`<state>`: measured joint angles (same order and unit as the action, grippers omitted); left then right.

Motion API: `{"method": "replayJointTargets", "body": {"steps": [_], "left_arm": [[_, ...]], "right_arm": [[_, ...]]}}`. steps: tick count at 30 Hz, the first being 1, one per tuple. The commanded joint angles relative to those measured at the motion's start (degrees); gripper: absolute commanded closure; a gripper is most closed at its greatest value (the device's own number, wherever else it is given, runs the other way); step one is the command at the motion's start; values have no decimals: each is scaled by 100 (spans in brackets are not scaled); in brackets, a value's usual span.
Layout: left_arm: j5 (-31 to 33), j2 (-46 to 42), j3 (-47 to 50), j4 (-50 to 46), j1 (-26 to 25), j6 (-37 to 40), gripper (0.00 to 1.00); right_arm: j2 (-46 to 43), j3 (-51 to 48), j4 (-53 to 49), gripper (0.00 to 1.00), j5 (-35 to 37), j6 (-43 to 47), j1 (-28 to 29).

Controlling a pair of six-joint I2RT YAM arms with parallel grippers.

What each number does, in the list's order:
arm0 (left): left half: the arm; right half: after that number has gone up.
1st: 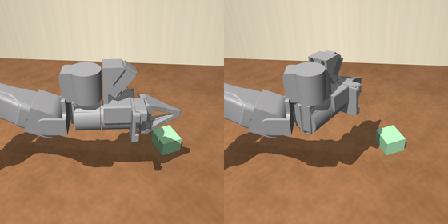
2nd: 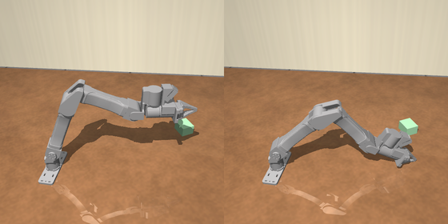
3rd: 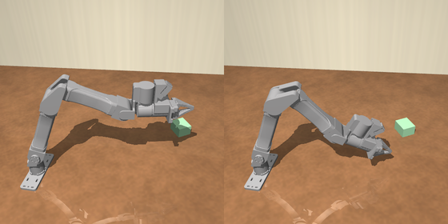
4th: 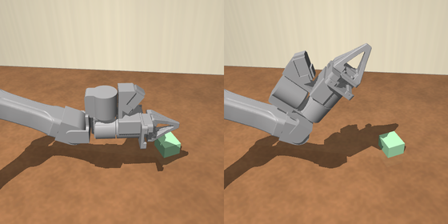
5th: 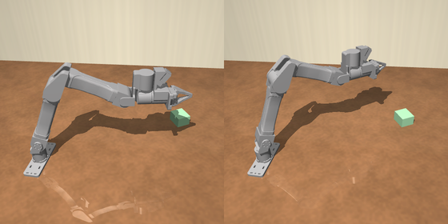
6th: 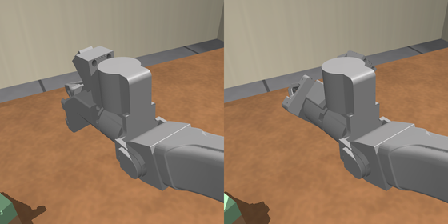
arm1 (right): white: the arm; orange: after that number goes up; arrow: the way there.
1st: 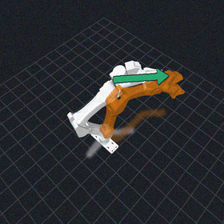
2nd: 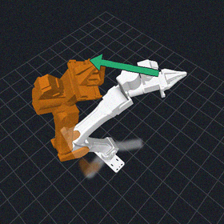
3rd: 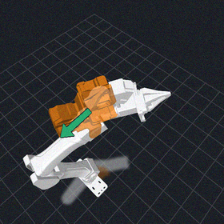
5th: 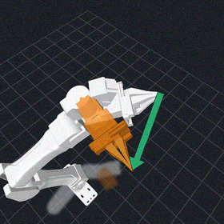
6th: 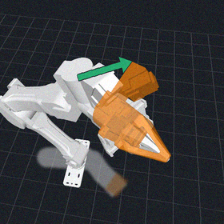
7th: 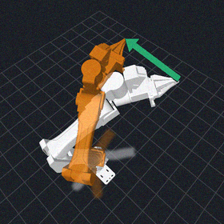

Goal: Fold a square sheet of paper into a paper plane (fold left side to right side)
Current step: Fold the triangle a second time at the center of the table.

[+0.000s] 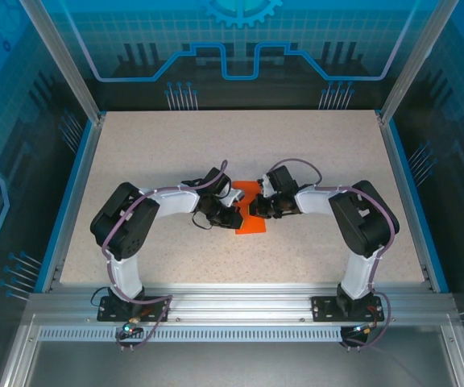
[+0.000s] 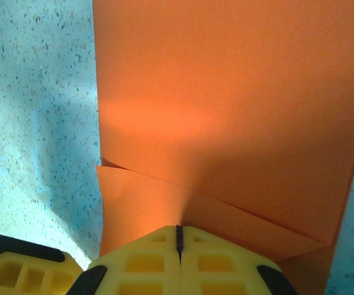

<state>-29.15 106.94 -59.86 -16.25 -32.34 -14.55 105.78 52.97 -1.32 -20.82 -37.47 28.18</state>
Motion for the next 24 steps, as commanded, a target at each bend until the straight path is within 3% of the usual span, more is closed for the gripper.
{"method": "replayJointTargets", "body": {"steps": [1, 24], "left_arm": [[-373, -31, -22, -92, -37, 85, 93], [241, 181, 162, -221, -36, 93, 93]], "right_arm": [[187, 20, -420, 97, 140, 65, 38], [191, 40, -728, 97, 269, 204, -67]]}}
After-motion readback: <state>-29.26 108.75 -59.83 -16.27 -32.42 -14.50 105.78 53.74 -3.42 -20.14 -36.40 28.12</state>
